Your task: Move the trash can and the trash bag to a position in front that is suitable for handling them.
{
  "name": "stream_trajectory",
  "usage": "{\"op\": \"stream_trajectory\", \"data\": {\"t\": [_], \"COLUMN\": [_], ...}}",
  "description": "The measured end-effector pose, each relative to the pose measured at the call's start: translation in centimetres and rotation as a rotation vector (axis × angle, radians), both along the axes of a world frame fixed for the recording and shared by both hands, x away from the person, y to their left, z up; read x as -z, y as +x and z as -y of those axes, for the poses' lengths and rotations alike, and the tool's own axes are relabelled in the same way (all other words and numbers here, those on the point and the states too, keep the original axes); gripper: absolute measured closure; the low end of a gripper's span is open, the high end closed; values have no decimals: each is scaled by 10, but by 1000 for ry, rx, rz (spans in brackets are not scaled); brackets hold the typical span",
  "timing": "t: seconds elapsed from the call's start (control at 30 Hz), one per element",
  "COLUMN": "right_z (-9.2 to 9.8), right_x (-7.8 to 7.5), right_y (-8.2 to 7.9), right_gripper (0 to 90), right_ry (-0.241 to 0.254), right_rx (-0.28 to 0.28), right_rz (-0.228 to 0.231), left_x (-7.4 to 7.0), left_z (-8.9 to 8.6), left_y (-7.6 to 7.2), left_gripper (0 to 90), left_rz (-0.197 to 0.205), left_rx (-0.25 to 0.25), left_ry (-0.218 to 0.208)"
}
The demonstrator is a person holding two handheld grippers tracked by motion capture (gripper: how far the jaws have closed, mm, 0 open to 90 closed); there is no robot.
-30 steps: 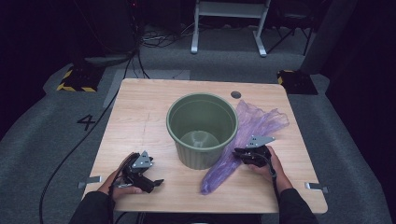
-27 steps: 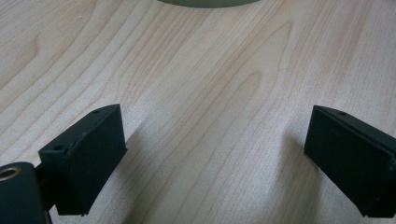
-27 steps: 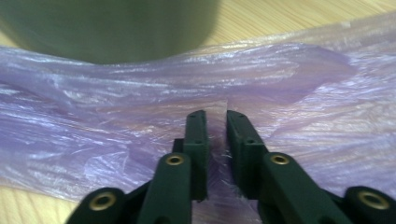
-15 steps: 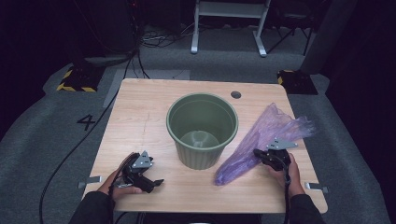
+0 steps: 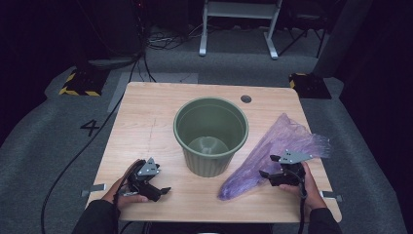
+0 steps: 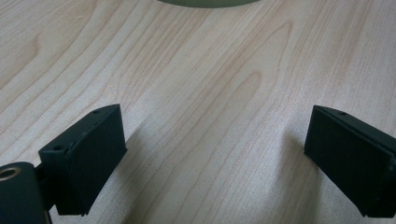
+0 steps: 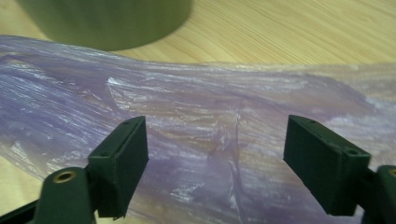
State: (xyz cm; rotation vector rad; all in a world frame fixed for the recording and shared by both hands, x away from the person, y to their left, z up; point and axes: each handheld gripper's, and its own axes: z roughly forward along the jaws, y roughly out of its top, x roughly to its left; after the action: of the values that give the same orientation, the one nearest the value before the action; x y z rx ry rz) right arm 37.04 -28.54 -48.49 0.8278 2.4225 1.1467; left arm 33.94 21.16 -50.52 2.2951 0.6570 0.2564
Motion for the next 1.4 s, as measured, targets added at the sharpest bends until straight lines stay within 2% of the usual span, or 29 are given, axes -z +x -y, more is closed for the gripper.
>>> {"op": "stream_trajectory", "data": {"t": [0.07, 0.13, 0.17, 0.3, 0.37, 0.47, 0.5, 0.6, 0.63, 0.67, 0.8, 0.83, 0.87, 0.93, 1.0, 1.03, 1.07, 1.13, 1.3, 1.33, 1.4], "right_z": [-5, -6, -10, -19, -26, -31, -34, -37, -37, -40, -46, -46, -48, -48, -44, -44, -39, -37, -28, -24, -20], "right_x": [1, 2, 4, 10, 15, 17, 16, 16, 16, 16, 15, 15, 15, 15, 13, 13, 11, 10, 1, -4, -8], "right_y": [-1, -1, -1, 0, 2, 3, 3, 3, 3, 2, -1, -1, -1, -1, -1, -1, -1, -1, -1, -3, -5], "right_gripper": [153, 155, 152, 157, 286, 305, 400, 565, 565, 690, 808, 808, 853, 870, 889, 889, 893, 894, 897, 897, 897], "right_ry": [-2, -2, 14, -16, -28, -33, -31, -10, -10, -4, -17, -17, -25, -29, 2, 2, 27, 39, 93, 105, 125], "right_rx": [-35, -45, -60, -79, -90, -83, -82, -101, -101, -116, -119, -119, -115, -111, -105, -105, -97, -91, -72, -63, -58], "right_rz": [-19, -23, -37, -50, -57, -49, -45, -54, -54, -57, -45, -45, -37, -32, -29, -29, -19, -16, 19, 43, 62], "left_x": [0, 0, 0, 0, 0, 0, 0, 0, 0, 0, 0, 0, 0, 0, 0, 0, 0, 0, 0, 0, 0], "left_z": [0, 0, 0, 0, 0, 0, 0, 0, 0, 0, 0, 0, 0, 0, 0, 0, 1, 0, 0, 1, 4], "left_y": [0, 0, 0, 0, 0, 1, 1, 1, 1, 1, 1, 1, 1, 1, 1, 1, 0, 0, -1, -3, -1], "left_gripper": [49, 49, 49, 49, 49, 49, 49, 49, 50, 50, 50, 50, 50, 50, 50, 50, 51, 51, 51, 52, 48], "left_rz": [0, 0, 0, -1, -1, -2, -2, -1, -1, 0, 0, 0, 0, 0, -1, -1, 0, 0, 2, -2, -1], "left_rx": [0, 0, 0, -1, 0, 4, 6, 4, 4, 4, 4, 4, 4, 4, 4, 4, 0, -5, -36, -68, -71], "left_ry": [1, 0, 1, 2, 2, 2, 2, 0, 0, 1, 0, 1, 0, 0, 0, 0, 1, 3, 1, 1, 0]}}
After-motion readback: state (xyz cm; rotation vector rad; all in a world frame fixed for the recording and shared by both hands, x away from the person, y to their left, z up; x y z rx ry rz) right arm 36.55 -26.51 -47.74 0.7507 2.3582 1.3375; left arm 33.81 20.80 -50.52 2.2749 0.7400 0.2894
